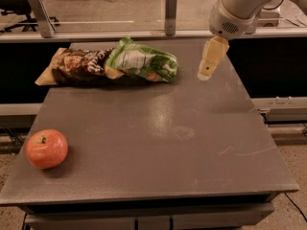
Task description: Move green rice chip bag near brown chip bag
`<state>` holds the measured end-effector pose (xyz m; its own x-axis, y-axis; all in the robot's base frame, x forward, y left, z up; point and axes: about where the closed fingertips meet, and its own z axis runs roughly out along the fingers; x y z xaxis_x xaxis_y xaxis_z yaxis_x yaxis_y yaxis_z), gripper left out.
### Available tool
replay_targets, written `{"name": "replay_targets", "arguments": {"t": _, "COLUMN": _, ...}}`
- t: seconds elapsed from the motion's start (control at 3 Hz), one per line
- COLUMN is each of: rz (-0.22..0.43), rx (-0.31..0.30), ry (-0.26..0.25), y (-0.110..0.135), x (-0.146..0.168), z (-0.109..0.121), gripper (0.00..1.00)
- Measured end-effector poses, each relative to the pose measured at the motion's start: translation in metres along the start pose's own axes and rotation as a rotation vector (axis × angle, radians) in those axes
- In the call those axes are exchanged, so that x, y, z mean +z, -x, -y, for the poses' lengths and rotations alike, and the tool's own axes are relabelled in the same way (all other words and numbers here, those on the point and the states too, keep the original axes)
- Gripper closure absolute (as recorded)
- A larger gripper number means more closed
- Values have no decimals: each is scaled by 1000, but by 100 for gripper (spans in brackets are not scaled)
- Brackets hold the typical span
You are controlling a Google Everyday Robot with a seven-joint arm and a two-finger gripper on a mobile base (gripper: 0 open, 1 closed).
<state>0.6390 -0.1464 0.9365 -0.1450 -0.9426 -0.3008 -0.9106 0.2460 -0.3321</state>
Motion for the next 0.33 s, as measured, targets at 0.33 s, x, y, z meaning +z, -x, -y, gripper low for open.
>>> {"name": "replay_targets", "arguments": {"t": 0.33, "rz": -5, "rx": 14, "ry": -1, "y": -4, "x": -1, "z": -2, "gripper": 0}}
